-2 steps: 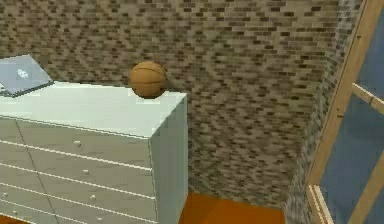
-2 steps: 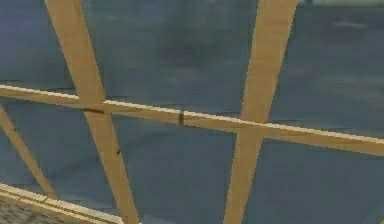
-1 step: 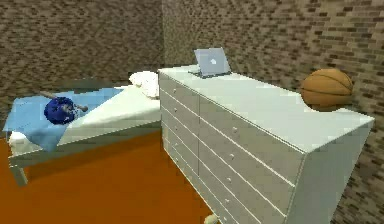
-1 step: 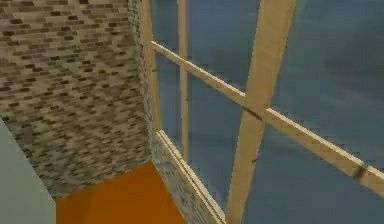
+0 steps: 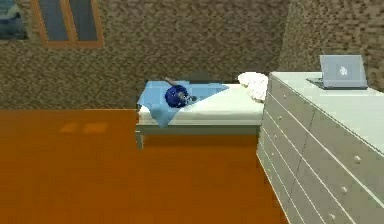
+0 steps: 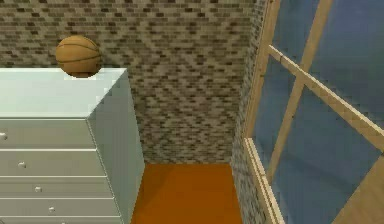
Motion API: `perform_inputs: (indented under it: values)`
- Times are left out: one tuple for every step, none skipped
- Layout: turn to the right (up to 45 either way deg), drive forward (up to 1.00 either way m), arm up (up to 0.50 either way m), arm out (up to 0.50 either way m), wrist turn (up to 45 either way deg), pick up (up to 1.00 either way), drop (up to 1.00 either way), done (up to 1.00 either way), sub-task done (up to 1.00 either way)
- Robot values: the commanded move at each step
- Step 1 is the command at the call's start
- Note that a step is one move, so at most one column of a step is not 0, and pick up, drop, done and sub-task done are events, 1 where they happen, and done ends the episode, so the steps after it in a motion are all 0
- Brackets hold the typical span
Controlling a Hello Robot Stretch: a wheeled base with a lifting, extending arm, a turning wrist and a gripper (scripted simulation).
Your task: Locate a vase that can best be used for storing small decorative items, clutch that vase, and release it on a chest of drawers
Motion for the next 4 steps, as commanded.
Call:
perform_inputs:
  values:
    - [0.0,0.10,0.00,0.00,0.0,0.00,0.00,0.00,0.00]
    - [-45.0,0.00,0.00,0.00,0.0,0.00,0.00,0.00,0.00]
    - [-12.0,0.00,0.00,0.00,0.0,0.00,0.00,0.00,0.00]
    - [0.0,0.70,0.00,0.00,0.0,0.00,0.00,0.00,0.00]
